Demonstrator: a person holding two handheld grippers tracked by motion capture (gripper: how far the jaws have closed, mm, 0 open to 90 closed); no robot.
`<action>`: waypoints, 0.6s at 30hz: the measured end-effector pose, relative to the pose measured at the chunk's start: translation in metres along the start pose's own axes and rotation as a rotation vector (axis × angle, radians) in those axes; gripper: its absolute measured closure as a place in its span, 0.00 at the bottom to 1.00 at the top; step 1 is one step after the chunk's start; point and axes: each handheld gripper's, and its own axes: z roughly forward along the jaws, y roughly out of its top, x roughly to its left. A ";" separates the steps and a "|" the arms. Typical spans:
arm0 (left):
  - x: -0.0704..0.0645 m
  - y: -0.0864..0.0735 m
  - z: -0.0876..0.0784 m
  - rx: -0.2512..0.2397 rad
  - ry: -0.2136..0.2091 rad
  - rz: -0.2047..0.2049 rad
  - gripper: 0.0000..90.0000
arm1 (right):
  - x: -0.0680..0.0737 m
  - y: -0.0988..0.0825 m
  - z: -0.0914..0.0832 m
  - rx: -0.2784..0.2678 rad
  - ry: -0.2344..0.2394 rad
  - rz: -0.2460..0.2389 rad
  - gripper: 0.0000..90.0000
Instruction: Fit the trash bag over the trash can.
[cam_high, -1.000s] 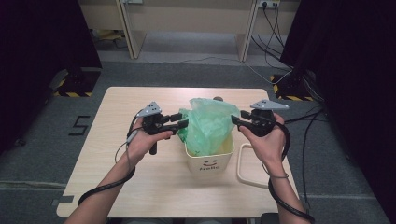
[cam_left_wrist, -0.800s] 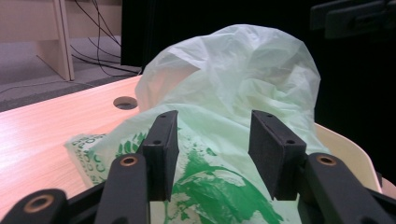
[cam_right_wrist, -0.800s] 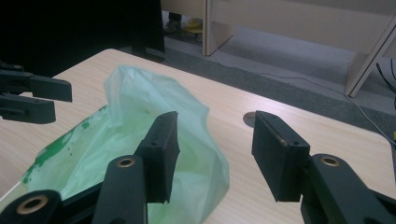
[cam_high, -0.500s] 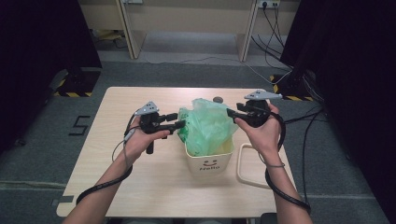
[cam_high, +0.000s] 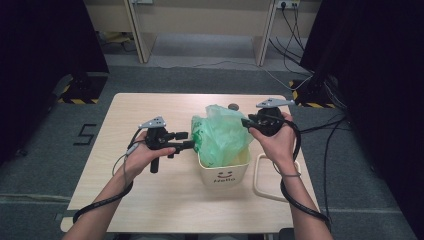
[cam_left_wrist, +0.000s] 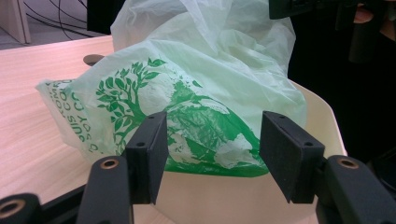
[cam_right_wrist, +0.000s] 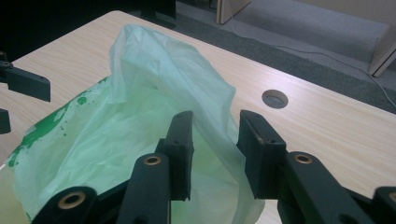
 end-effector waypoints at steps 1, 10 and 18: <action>0.000 0.000 0.000 0.001 -0.001 0.000 0.46 | 0.000 0.000 0.000 0.001 0.000 0.000 0.73; -0.003 -0.005 0.005 0.053 -0.039 0.003 0.45 | -0.001 -0.005 0.000 0.002 0.005 0.012 0.75; -0.002 -0.007 0.008 0.052 -0.082 -0.003 0.57 | -0.001 -0.007 0.000 0.002 0.008 0.012 0.76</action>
